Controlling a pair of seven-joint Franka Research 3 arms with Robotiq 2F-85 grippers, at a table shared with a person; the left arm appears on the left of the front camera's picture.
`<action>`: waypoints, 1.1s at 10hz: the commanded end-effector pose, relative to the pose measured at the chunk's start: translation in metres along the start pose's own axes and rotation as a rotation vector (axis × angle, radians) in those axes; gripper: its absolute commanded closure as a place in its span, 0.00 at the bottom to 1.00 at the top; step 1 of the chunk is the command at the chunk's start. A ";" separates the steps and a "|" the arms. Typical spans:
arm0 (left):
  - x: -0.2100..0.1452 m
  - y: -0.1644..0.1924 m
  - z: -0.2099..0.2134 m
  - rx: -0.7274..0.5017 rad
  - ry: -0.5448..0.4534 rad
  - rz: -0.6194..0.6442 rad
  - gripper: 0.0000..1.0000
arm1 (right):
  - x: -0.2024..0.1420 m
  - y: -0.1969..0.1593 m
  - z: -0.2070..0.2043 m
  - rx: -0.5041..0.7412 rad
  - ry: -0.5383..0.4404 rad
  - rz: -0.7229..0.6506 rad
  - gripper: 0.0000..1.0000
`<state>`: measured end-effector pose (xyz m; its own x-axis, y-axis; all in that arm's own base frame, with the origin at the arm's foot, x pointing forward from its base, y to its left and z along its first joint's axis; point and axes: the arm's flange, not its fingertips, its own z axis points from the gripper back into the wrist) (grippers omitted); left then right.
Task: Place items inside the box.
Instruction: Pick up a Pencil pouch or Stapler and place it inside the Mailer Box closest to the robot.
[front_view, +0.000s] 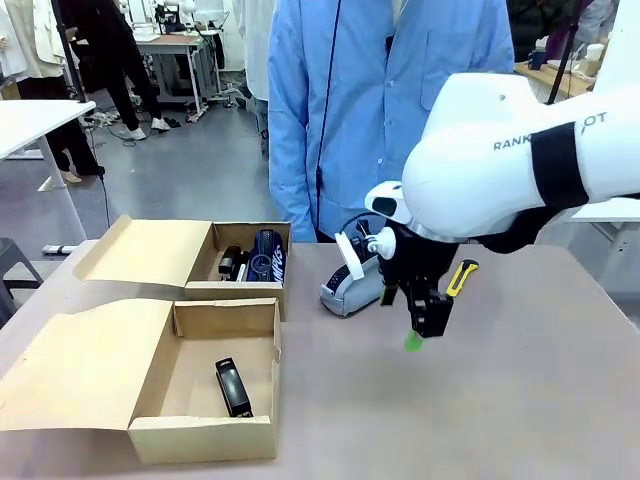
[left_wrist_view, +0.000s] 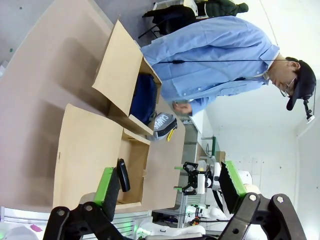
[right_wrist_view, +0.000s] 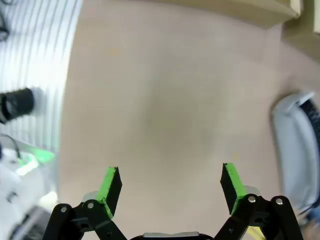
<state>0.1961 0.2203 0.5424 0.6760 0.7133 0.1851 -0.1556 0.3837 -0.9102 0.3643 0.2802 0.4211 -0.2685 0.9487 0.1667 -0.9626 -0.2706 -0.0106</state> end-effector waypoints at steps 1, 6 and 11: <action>-0.002 0.000 0.001 -0.017 -0.004 -0.016 0.00 | -0.004 -0.026 -0.008 -0.030 -0.033 0.051 0.00; -0.002 0.000 0.001 -0.017 -0.004 -0.016 0.00 | 0.039 0.107 0.014 0.393 -0.208 0.071 0.00; -0.002 0.000 0.001 -0.017 -0.004 -0.016 0.00 | 0.003 0.171 0.029 0.455 -0.382 0.242 0.00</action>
<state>0.1959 0.2201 0.5428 0.6760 0.7130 0.1860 -0.1545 0.3840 -0.9103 0.2096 0.2487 0.4481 -0.3843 0.7344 0.5595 -0.7138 -0.6207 0.3245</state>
